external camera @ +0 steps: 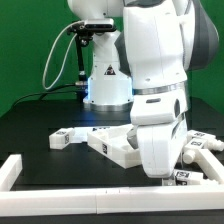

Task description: Assemble one leg

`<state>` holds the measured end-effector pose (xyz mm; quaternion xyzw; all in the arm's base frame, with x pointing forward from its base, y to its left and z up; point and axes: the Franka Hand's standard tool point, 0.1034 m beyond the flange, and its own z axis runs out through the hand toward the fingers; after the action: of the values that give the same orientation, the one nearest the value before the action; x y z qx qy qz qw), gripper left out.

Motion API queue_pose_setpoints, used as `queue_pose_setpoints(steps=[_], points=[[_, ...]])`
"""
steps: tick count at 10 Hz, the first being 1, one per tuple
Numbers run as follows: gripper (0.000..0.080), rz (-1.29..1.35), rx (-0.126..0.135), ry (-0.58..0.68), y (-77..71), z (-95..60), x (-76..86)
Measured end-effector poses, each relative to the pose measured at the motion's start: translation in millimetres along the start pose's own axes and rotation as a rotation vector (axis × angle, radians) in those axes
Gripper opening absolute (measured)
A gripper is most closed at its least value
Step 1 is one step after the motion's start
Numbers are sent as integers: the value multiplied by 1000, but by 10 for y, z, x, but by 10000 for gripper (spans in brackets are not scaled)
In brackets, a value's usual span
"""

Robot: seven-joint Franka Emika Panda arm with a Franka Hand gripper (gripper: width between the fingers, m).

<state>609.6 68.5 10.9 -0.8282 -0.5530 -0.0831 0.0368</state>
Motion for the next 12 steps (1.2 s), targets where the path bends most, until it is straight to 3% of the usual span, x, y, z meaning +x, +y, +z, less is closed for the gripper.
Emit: queue_pose_setpoints(steps=[1,3,4,5,6,8,9,10,12], points=[[287,2,-2,-1,10,-3,-13],[287,5,-3,-2,24,-11,-38],[287,-21,-1,-15,68,-136,-183],[287,-49,-12,-34,96,-349,-484],[287,-73,-16,-48,68,-449,-789],[287,-120,1,-63,43,-438,-1466],[287,-104,9,-63,96,-386,-1719],[288,-91,6,-62,173,-363,-1888],[288,-60,1,-63,201,-353,-2071]])
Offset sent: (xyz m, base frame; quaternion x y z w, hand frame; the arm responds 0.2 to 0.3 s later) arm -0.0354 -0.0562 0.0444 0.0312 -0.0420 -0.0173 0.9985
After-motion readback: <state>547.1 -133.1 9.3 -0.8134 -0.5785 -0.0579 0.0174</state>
